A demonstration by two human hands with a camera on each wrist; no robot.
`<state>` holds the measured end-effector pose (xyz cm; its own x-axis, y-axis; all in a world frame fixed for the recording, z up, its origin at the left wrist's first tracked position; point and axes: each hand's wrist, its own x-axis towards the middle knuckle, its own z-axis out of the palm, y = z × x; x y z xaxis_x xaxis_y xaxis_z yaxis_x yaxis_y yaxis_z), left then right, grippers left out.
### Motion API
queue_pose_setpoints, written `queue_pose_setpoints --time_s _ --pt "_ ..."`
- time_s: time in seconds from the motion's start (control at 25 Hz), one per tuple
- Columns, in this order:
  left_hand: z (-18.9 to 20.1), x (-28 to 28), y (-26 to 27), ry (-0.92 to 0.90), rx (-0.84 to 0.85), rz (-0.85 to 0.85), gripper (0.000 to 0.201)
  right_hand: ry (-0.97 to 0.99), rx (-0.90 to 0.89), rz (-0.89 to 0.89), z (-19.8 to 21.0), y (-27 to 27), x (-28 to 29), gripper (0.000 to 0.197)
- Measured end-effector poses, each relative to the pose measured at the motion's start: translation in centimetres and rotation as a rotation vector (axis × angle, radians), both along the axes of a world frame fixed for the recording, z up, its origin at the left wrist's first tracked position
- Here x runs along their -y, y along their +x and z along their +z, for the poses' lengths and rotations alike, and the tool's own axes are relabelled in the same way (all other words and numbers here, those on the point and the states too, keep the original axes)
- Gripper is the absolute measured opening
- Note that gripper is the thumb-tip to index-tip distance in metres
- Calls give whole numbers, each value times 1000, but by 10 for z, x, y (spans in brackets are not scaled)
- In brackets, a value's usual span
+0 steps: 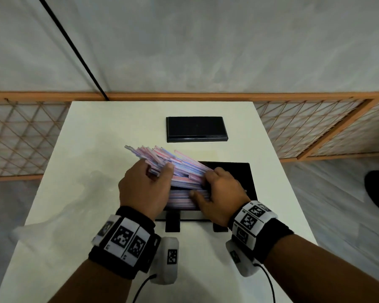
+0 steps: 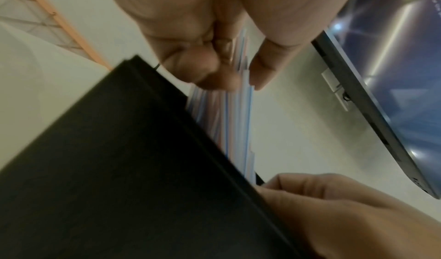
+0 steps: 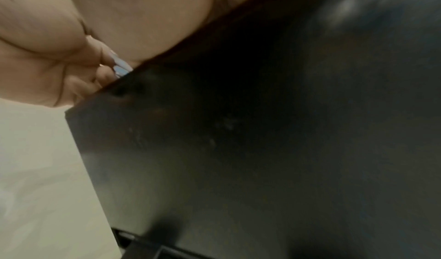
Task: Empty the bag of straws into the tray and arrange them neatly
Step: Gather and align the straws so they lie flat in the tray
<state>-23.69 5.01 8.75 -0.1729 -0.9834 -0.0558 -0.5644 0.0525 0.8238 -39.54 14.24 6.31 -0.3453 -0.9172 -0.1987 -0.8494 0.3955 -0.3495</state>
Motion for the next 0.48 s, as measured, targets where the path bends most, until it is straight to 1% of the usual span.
queue_pose_setpoints --time_s 0.08,0.16,0.2,0.28,0.32,0.44,0.48 --pt "-2 -1 -7 110 -65 -17 53 -4 7 -32 0 -3 3 42" --pt "-1 -2 -14 182 -129 13 46 -5 -5 -63 -1 -3 4 47" --pt "1 -1 -14 184 -127 24 41 3 -17 -79 -1 -3 5 51" --pt "5 0 -13 146 -114 36 39 10 -45 -103 -1 -1 6 57" --pt "7 0 -10 138 -150 51 39 -4 -45 -107 0 1 6 58" --pt "-1 -1 -4 223 -330 104 32 -89 -11 -35 2 3 6 53" --pt "-3 -3 -4 270 -366 98 30 -82 -26 -5 3 5 8 50"
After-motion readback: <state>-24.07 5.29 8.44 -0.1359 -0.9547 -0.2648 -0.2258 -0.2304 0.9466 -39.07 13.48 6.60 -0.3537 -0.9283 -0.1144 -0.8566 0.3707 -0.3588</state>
